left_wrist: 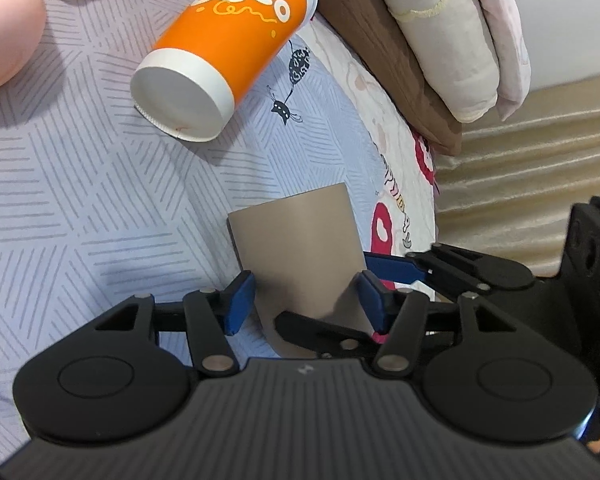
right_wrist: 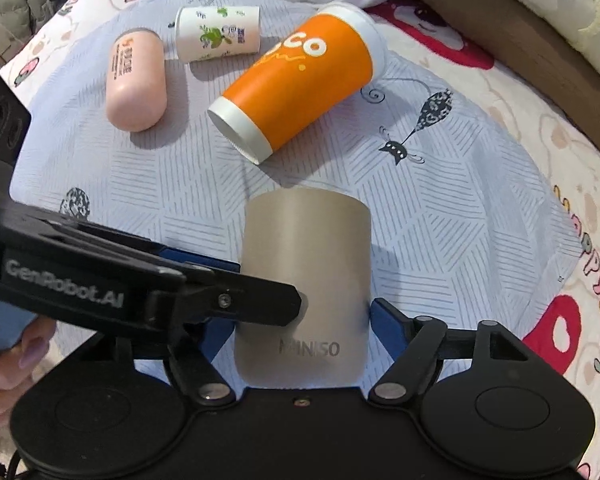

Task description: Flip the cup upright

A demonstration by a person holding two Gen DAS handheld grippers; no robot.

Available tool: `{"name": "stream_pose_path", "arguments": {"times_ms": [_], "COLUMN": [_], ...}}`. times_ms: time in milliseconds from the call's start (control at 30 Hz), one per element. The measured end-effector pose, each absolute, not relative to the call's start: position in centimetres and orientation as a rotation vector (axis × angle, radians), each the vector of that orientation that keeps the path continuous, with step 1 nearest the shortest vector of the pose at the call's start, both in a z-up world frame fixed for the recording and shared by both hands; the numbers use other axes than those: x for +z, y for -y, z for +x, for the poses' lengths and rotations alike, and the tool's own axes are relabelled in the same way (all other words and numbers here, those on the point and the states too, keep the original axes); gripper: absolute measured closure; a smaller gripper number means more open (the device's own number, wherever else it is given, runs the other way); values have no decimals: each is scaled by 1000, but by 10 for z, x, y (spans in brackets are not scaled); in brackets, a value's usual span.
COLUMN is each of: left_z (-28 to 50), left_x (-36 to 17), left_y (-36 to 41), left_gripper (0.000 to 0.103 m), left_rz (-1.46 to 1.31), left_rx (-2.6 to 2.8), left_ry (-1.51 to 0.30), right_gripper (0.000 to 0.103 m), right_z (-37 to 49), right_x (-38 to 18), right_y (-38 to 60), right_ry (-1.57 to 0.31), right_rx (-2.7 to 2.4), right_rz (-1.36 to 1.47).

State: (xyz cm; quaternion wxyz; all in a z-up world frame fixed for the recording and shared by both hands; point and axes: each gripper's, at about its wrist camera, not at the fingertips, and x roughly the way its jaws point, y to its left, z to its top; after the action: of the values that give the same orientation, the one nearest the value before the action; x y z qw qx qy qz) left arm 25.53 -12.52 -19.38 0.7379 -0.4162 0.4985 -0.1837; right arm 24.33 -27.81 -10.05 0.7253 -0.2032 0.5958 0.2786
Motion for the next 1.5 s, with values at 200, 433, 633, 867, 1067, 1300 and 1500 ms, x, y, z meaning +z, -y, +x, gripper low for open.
{"name": "stream_pose_path", "arguments": {"times_ms": [200, 433, 633, 867, 1067, 1300, 1500], "left_z": [258, 254, 257, 251, 220, 187, 170], "left_x": [-192, -182, -181, -167, -132, -109, -99], "left_y": [126, 130, 133, 120, 113, 78, 50], "left_gripper": [45, 45, 37, 38, 38, 40, 41], "left_rz": [-889, -811, -801, -727, -476, -342, -334], "left_rx": [-416, -410, -378, -383, -383, -380, -352], "left_ry": [-1093, -1090, -1122, -1153, -1070, -952, -827], "right_gripper": [21, 21, 22, 22, 21, 22, 22], "right_z": [243, 221, 210, 191, 166, 137, 115], "right_x": [-113, -113, -115, -111, -106, -100, -92], "right_y": [276, 285, 291, 290, 270, 234, 200], "right_ry": [-1309, -1221, -1233, -1188, -1108, -953, -755], "right_rx": [586, 552, 516, 489, 543, 600, 600], "right_rz": [-444, -397, -317, -200, -196, -231, -320]}}
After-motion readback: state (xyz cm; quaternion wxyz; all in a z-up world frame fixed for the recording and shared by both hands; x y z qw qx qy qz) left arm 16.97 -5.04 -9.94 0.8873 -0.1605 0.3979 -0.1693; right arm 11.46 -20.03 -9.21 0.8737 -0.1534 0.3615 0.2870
